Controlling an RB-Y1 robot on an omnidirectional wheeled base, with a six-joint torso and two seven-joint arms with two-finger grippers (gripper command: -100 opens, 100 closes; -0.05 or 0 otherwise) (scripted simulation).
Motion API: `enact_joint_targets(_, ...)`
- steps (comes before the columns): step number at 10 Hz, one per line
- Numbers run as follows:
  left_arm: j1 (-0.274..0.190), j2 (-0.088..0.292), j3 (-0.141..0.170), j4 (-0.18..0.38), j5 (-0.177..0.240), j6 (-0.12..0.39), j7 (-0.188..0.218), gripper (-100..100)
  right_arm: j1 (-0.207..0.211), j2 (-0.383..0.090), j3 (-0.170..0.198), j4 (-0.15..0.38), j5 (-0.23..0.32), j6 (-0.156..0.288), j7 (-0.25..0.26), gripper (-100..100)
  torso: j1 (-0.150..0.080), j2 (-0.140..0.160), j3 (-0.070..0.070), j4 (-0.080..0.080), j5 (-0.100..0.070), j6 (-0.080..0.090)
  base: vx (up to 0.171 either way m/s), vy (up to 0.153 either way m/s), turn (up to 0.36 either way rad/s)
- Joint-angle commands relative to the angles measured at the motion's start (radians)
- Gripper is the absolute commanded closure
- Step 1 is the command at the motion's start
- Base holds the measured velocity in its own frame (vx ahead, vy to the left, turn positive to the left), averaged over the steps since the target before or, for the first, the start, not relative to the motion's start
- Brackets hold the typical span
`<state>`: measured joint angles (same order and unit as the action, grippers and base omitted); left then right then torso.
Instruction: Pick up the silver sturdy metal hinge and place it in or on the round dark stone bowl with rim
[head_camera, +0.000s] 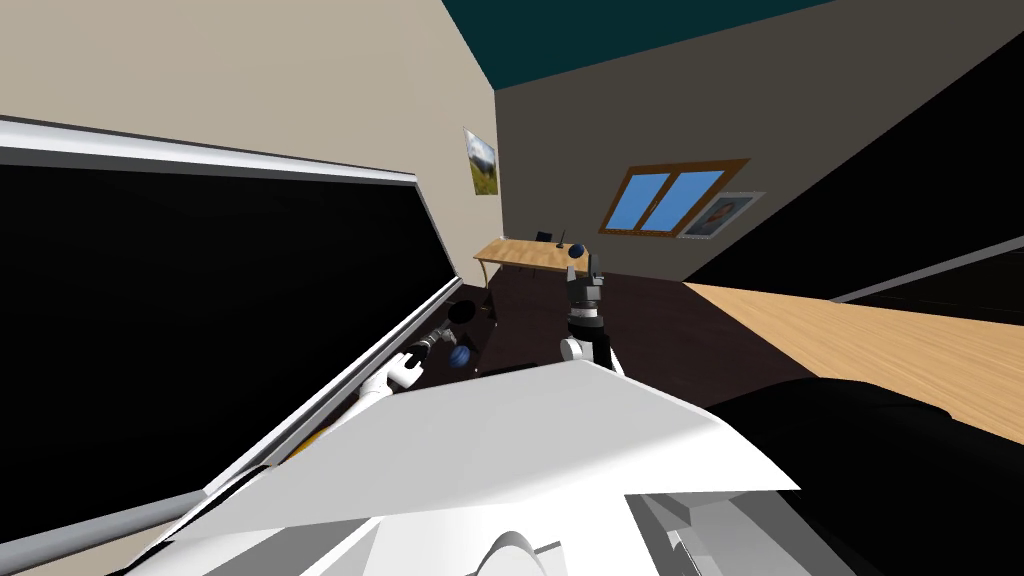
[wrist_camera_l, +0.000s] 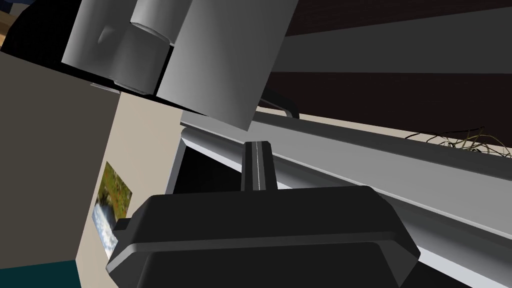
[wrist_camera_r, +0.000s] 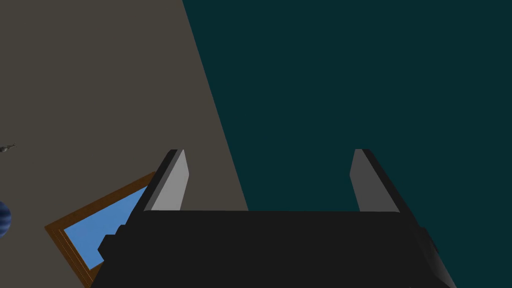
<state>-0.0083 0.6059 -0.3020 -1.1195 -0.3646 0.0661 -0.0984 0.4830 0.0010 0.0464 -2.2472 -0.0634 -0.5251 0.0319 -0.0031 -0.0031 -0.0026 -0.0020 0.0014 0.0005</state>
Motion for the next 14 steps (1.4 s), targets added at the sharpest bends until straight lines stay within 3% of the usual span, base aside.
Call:
enact_joint_targets(1, 0.000, 0.000, 0.000, 0.000, 0.000, 0.000, 0.000, 0, 0.000, 0.000, 0.000, 0.000, 0.000, 0.000, 0.000, 0, 0.000, 0.000, 0.000, 0.000, 0.000, 0.000, 0.000, 0.000, 0.000)
enact_joint_targets(2, -0.003, 0.010, -0.001, -0.005, 0.036, 0.033, -0.007, -100, 0.000, 0.000, 0.000, 0.000, 0.000, 0.000, 0.000, 0, 0.000, 0.000, 0.000, 0.000, 0.000, 0.000, 0.020, -0.013, -0.005)
enact_joint_targets(5, -0.007, 0.027, -0.007, -0.018, 0.098, 0.091, -0.023, -100, 0.000, 0.000, 0.000, 0.000, 0.000, 0.000, 0.000, 0, -0.001, -0.002, -0.001, 0.000, 0.000, 0.000, 0.031, -0.022, -0.009)
enact_joint_targets(12, -0.018, 0.095, -0.034, -0.078, 0.305, 0.293, -0.083, -100, 0.000, 0.000, 0.000, 0.000, 0.000, 0.000, 0.000, 0, -0.003, -0.002, -0.001, 0.000, -0.001, 0.000, 0.027, -0.040, -0.018)
enact_joint_targets(13, -0.018, 0.095, -0.034, -0.078, 0.311, 0.299, -0.083, -100, 0.000, 0.000, 0.000, 0.000, 0.000, 0.000, 0.000, 0, -0.003, -0.002, -0.001, 0.000, -0.001, 0.000, 0.018, -0.030, -0.004)
enact_joint_targets(14, -0.020, 0.106, -0.038, -0.088, 0.344, 0.333, -0.093, -100, 0.000, 0.000, 0.000, 0.000, 0.000, 0.000, 0.000, 0, -0.002, -0.001, -0.001, 0.000, 0.000, 0.000, 0.024, -0.024, -0.009)
